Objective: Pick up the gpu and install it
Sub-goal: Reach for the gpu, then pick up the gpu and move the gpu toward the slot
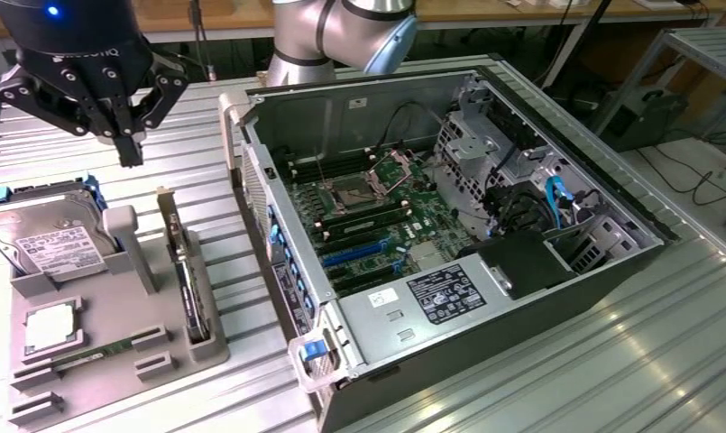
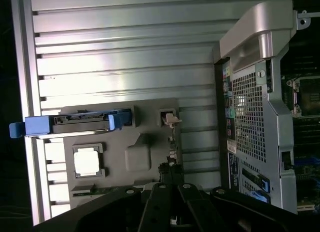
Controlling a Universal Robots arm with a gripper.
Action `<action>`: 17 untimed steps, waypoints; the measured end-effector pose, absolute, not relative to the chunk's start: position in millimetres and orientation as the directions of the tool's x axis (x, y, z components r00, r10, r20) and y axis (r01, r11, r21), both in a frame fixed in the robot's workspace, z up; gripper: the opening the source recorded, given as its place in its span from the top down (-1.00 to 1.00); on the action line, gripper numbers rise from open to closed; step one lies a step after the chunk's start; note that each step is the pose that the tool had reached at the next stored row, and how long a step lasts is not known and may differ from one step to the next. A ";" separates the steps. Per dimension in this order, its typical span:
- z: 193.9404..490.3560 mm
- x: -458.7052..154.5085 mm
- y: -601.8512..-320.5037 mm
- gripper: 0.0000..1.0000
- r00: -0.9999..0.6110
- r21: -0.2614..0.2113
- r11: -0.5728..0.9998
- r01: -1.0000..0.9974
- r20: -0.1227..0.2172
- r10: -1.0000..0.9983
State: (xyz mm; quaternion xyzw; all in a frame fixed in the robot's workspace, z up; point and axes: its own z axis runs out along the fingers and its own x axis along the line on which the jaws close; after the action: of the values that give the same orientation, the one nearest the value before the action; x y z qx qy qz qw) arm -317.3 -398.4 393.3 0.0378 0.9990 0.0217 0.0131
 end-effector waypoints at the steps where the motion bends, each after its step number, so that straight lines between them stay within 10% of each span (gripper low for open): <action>1: 393.3 -317.4 -399.1 0.79 -0.997 0.044 0.996 0.075 -0.024 0.076; 17: 393.3 -317.4 -416.5 0.79 -0.997 0.044 0.996 0.075 -0.024 0.076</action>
State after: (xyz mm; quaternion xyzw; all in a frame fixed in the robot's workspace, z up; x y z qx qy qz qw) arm -317.4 -416.5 393.3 0.0379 0.9990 0.0217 0.0130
